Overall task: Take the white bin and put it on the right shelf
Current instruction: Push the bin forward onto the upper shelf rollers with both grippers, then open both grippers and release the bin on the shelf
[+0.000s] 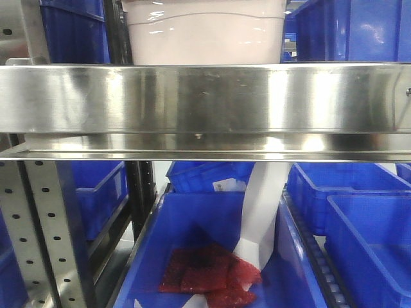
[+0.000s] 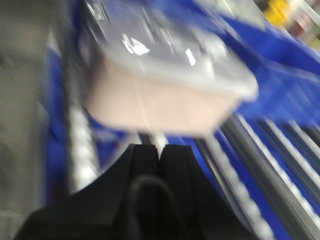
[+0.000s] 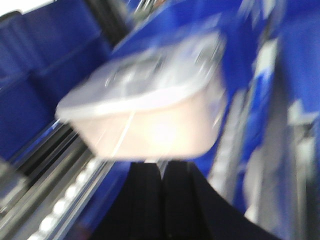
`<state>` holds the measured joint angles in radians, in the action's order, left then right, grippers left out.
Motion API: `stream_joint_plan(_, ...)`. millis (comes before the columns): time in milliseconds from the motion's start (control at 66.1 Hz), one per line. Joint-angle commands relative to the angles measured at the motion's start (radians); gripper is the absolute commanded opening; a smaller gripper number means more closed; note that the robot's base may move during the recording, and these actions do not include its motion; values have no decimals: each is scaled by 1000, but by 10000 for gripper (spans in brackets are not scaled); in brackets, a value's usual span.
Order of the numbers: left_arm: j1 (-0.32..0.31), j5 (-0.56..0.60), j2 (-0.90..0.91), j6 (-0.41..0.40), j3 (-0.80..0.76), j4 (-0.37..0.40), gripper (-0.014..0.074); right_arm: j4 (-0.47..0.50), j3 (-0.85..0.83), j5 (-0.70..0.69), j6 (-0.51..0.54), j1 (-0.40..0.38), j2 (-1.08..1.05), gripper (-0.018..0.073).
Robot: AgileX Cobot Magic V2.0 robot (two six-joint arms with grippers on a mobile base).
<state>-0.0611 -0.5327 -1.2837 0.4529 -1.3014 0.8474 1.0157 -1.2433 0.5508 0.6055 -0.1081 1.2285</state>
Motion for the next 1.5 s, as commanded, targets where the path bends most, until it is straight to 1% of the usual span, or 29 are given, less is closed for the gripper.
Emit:
stream_joint_plan(0,-11,179,116,-39,45,-37,-118,-1,-1,-76,8,1,-71,57)
stream_joint_plan(45,-11,235,163,-32,113,-37,-118,-14,37,-87,17,2,-95,57)
stream_joint_plan(91,-11,279,214,-29,201,-37,-118,-21,99,-104,47,2,-123,57)
stream_joint_plan(197,-11,394,354,-27,398,-40,-118,-21,270,-211,192,2,-226,55)
stream_joint_plan(257,-9,437,426,-27,505,-45,-118,-21,375,-292,274,2,-297,56)
stream_joint_plan(318,-7,467,519,-26,606,-51,-118,-21,472,-363,325,2,-375,56)
stream_joint_plan(348,-7,472,556,-26,652,-61,-118,-21,517,-389,334,2,-413,56)
stream_joint_plan(424,-7,472,667,-25,754,-111,-118,-21,615,-420,335,2,-512,56)
stream_joint_plan(560,-7,474,871,-25,911,-193,-118,-21,766,-430,335,2,-700,56)
stream_joint_plan(636,-7,472,981,-25,973,-200,-118,-21,828,-429,335,2,-796,56)
stream_joint_plan(772,-7,458,1125,-25,1031,-200,-118,-21,892,-427,335,2,-936,56)
stream_joint_plan(893,-7,456,1193,-25,1044,-200,-118,-21,901,-422,335,2,-1008,56)
stream_joint_plan(1484,-7,454,1200,-25,1047,-198,-118,-21,902,-421,335,2,-1014,56)
